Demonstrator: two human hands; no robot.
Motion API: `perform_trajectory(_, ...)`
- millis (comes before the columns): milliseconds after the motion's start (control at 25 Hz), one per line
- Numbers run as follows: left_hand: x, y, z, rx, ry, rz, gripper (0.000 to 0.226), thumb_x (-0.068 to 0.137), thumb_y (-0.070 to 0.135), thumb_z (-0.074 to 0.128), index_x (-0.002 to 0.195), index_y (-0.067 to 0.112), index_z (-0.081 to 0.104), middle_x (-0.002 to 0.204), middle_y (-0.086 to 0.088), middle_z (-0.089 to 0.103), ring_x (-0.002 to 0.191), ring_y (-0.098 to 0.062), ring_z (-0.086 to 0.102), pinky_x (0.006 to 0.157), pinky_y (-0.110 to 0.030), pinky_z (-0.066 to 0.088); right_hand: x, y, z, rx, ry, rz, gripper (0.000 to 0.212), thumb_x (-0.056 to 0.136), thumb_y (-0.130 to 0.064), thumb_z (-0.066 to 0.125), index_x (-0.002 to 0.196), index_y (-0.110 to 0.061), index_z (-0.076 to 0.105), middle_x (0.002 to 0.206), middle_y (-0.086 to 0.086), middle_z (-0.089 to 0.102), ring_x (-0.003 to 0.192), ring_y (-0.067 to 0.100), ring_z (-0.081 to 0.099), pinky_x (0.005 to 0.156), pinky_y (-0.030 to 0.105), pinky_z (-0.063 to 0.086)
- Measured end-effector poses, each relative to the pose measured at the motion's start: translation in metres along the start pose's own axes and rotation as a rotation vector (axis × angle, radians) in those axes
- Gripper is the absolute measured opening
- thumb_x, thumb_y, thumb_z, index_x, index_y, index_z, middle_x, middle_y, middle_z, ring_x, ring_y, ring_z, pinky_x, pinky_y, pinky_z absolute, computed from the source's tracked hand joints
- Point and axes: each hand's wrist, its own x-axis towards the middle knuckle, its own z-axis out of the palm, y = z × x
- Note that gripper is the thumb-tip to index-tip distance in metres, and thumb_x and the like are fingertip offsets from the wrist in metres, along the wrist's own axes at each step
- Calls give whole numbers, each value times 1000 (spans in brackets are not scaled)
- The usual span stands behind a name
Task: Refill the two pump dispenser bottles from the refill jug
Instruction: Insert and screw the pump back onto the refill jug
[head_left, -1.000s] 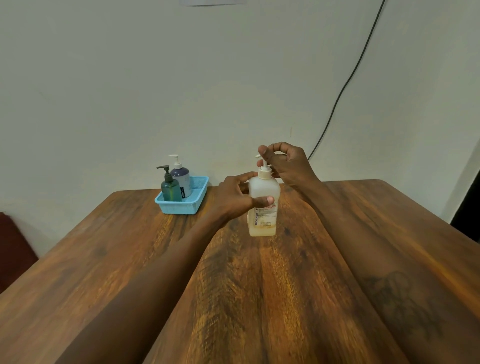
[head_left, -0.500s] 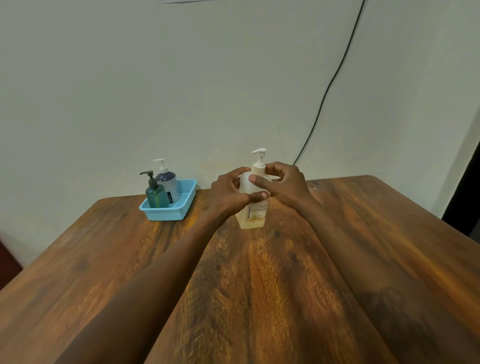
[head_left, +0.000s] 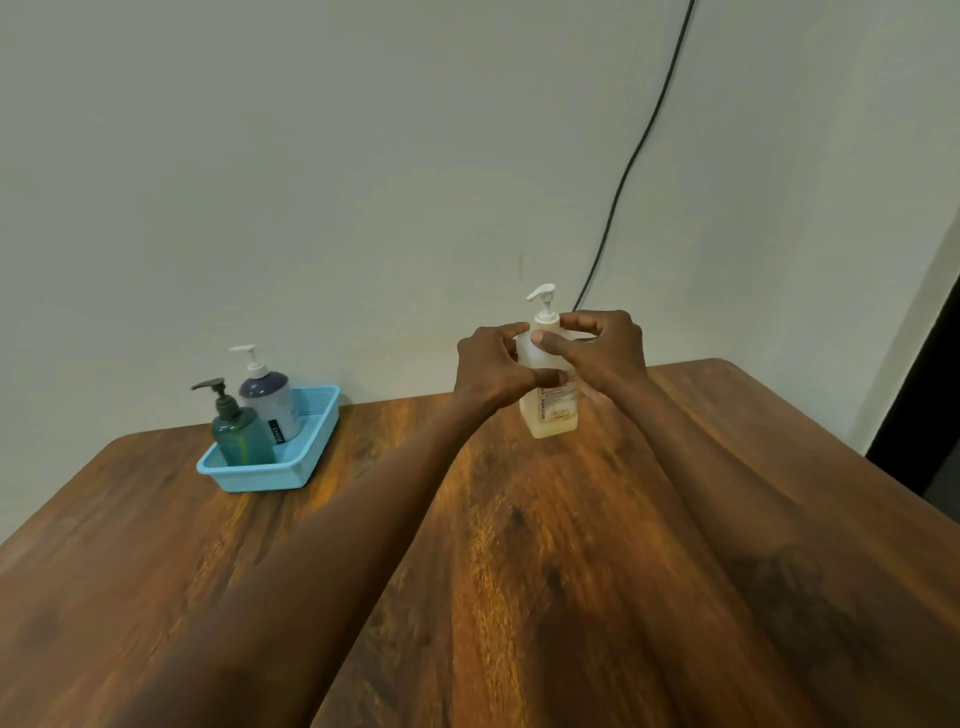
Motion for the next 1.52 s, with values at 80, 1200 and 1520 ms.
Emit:
perform_trajectory(80,31,5,18,-12,-35,-1,91,53,62,86,132,21,69,120,3,76,100,-10,74,88,-31,62,28,12,-13,-4,29,24,49,78,-41,88,119,-18,76,120,0,75,96,10,68,73,16,50)
perform_trajectory(1200,169,-17,164,23,-207,-262,66,77,18,89,138,13,65,137,-9,67,118,-24,69,101,-39,57,167,164,-34,-144,-26,150,53,83,-44,83,126,-12,74,124,7,74,104,22,74,87,33,61)
perform_trajectory(1520,158,-15,162,-14,-162,-309,69,80,15,87,143,10,59,139,-12,64,120,-26,68,100,-37,55,160,162,-30,-105,-63,239,58,87,-45,79,133,-13,66,132,6,70,114,23,70,91,31,57)
